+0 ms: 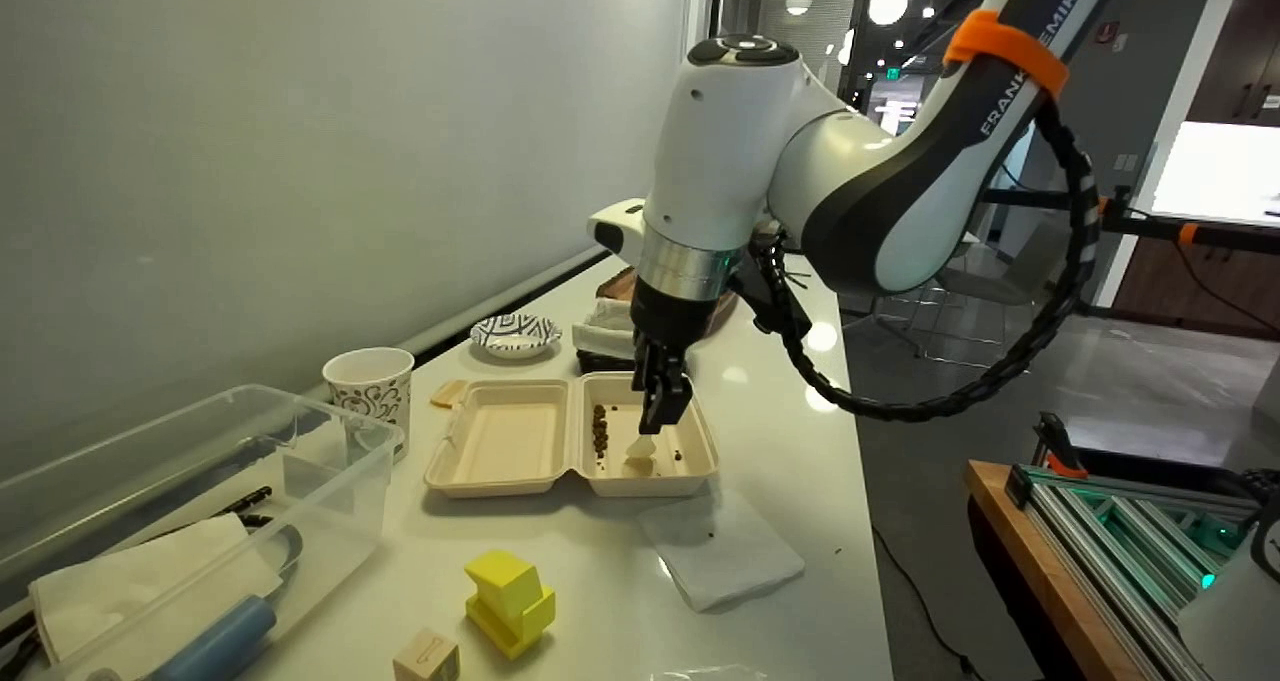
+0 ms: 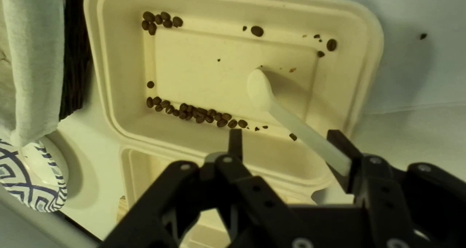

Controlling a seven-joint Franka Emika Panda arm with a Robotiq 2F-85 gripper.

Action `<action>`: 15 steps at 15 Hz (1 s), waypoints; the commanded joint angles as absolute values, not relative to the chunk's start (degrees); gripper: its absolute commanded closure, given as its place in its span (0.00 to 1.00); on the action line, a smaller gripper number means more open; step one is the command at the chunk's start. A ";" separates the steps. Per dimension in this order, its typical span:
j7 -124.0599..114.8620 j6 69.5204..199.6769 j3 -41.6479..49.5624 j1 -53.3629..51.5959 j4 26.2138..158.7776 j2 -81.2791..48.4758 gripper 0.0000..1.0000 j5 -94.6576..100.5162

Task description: Remove the plastic spoon from the paper cup and put it in the takeaway pack

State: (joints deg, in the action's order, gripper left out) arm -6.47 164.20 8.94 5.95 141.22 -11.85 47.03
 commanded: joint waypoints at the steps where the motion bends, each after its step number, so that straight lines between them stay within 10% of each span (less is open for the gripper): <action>1: -8.10 167.22 8.86 5.97 140.53 -14.81 0.27 46.65; 7: -8.69 169.40 7.28 6.33 140.68 -17.04 0.00 43.83; 15: -0.13 169.20 -1.58 8.10 142.54 -13.92 0.00 21.10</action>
